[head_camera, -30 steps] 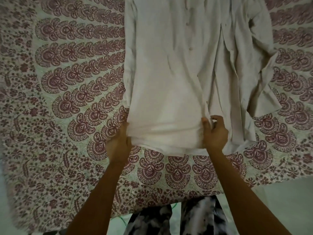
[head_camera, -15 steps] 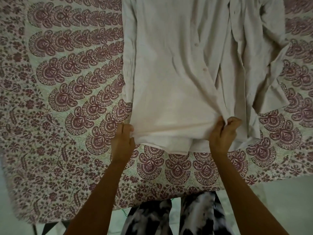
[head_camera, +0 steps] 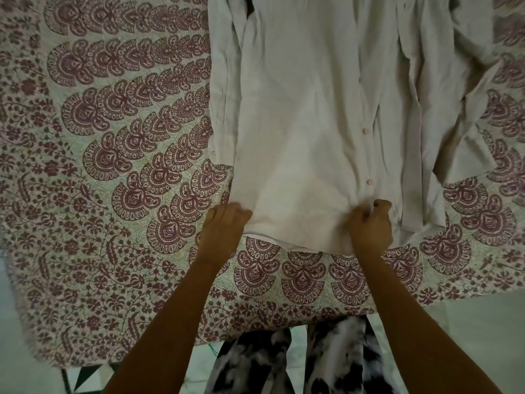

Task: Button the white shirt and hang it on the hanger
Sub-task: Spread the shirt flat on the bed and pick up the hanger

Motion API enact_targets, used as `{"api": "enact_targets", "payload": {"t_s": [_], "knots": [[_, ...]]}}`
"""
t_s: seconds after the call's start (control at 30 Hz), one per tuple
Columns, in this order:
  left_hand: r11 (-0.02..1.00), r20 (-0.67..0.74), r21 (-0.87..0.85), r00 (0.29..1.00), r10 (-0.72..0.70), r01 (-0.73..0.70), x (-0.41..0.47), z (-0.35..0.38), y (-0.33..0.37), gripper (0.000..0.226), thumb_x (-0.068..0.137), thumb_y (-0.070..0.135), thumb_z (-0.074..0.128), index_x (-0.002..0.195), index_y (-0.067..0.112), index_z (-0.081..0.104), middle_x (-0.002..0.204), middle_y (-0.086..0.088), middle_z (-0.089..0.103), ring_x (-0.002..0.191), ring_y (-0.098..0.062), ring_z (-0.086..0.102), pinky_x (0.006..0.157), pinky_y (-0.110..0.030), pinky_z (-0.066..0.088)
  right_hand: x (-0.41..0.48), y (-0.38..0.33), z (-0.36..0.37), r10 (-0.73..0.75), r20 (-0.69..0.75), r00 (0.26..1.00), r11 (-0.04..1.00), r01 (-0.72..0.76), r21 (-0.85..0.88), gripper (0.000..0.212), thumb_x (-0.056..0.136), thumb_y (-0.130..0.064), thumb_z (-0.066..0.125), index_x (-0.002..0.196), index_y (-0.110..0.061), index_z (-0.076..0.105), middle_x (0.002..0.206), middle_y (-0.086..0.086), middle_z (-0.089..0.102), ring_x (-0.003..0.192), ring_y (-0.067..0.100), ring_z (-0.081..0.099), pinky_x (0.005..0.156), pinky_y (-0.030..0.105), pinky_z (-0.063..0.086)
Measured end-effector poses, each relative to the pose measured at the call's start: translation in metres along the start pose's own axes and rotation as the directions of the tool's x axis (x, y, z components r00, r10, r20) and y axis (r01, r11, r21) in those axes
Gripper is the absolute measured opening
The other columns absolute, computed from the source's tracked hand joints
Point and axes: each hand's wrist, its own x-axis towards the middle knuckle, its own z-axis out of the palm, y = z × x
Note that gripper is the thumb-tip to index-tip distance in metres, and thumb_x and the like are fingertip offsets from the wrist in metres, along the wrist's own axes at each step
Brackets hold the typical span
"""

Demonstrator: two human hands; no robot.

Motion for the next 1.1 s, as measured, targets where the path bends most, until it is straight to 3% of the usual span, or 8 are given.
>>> {"api": "enact_targets", "payload": {"t_s": [0.13, 0.23, 0.37, 0.47, 0.57, 0.87, 1.0, 1.1], "knots": [[0.994, -0.043, -0.097, 0.997, -0.056, 0.052, -0.003, -0.009, -0.005, 0.026, 0.062, -0.002, 0.078, 0.082, 0.011, 0.068, 0.078, -0.004, 0.066, 0.052, -0.017, 0.058, 0.042, -0.022, 0.045, 0.000, -0.001, -0.004, -0.063, -0.181, 0.981, 0.986, 0.090, 0.141, 0.025, 0.097, -0.015, 0.040, 0.111, 0.003, 0.048, 0.081, 0.031, 0.062, 0.074, 0.040, 0.060, 0.059, 0.031, 0.032], [0.995, 0.013, -0.096, 0.999, -0.032, 0.033, -0.012, -0.009, -0.013, 0.025, 0.060, -0.002, 0.079, 0.078, 0.010, 0.069, 0.077, -0.004, 0.063, 0.049, -0.016, 0.056, 0.038, -0.021, 0.044, -0.005, 0.008, -0.003, -0.084, -0.146, 0.986, 0.990, 0.099, 0.101, 0.025, 0.096, -0.015, 0.040, 0.110, 0.004, 0.048, 0.082, 0.033, 0.062, 0.074, 0.042, 0.060, 0.059, 0.036, 0.036], [0.991, 0.068, -0.124, 0.997, -0.046, 0.054, -0.013, -0.001, -0.020, 0.014, 0.067, 0.000, 0.069, 0.078, 0.007, 0.069, 0.081, -0.006, 0.062, 0.059, -0.021, 0.059, 0.046, -0.030, 0.053, -0.013, 0.015, 0.004, -0.031, -0.024, 0.999, 0.999, 0.030, -0.034, 0.024, 0.096, -0.021, 0.043, 0.109, -0.002, 0.047, 0.091, 0.027, 0.063, 0.082, 0.042, 0.060, 0.067, 0.038, 0.041], [0.991, 0.053, -0.120, 0.997, -0.055, 0.061, -0.006, -0.003, -0.018, 0.029, 0.072, 0.019, 0.042, 0.075, 0.010, 0.068, 0.082, -0.003, 0.063, 0.071, -0.022, 0.062, 0.060, -0.030, 0.052, -0.006, 0.005, 0.000, -0.065, -0.096, 0.993, 0.996, 0.060, -0.063, 0.026, 0.083, -0.012, 0.054, 0.108, -0.003, 0.049, 0.106, 0.021, 0.056, 0.090, 0.039, 0.057, 0.066, 0.038, 0.040], [0.978, -0.037, -0.186, 0.994, -0.100, 0.092, 0.006, -0.013, -0.014, 0.034, 0.071, 0.020, 0.038, 0.075, 0.010, 0.071, 0.082, -0.002, 0.066, 0.068, -0.020, 0.062, 0.059, -0.025, 0.048, 0.005, -0.013, -0.002, -0.169, -0.200, 0.965, 0.984, 0.154, -0.089, 0.037, 0.070, -0.006, 0.057, 0.107, -0.002, 0.054, 0.105, 0.023, 0.054, 0.090, 0.041, 0.054, 0.071, 0.044, 0.043], [0.833, -0.309, -0.517, 0.865, -0.395, 0.195, 0.160, -0.053, -0.016, 0.027, 0.083, 0.004, 0.049, 0.103, 0.007, 0.067, 0.097, -0.012, 0.067, 0.060, -0.018, 0.057, 0.059, -0.027, 0.049, 0.092, -0.125, -0.001, -0.402, -0.141, 0.905, 0.879, 0.425, 0.218, 0.040, 0.082, -0.004, 0.054, 0.123, -0.005, 0.051, 0.122, 0.014, 0.056, 0.115, 0.031, 0.048, 0.098, 0.034, 0.034], [0.715, -0.212, -0.612, 0.801, -0.559, 0.338, 0.224, -0.065, -0.025, 0.029, 0.087, 0.002, 0.052, 0.114, 0.006, 0.062, 0.107, -0.017, 0.064, 0.086, -0.023, 0.060, 0.076, -0.025, 0.043, 0.130, -0.171, -0.002, -0.411, -0.116, 0.904, 0.872, 0.427, 0.241, 0.042, 0.089, -0.007, 0.046, 0.131, -0.006, 0.044, 0.132, 0.014, 0.050, 0.117, 0.029, 0.047, 0.099, 0.034, 0.036], [0.575, -0.077, -0.686, 0.742, -0.666, 0.445, 0.267, -0.070, -0.037, 0.029, 0.089, 0.008, 0.049, 0.115, 0.010, 0.061, 0.114, -0.013, 0.064, 0.101, -0.029, 0.060, 0.087, -0.033, 0.048, 0.162, -0.199, 0.000, -0.334, 0.013, 0.942, 0.908, 0.318, 0.273, 0.044, 0.092, -0.013, 0.043, 0.135, -0.004, 0.036, 0.132, 0.016, 0.046, 0.117, 0.031, 0.048, 0.094, 0.036, 0.039]]}}
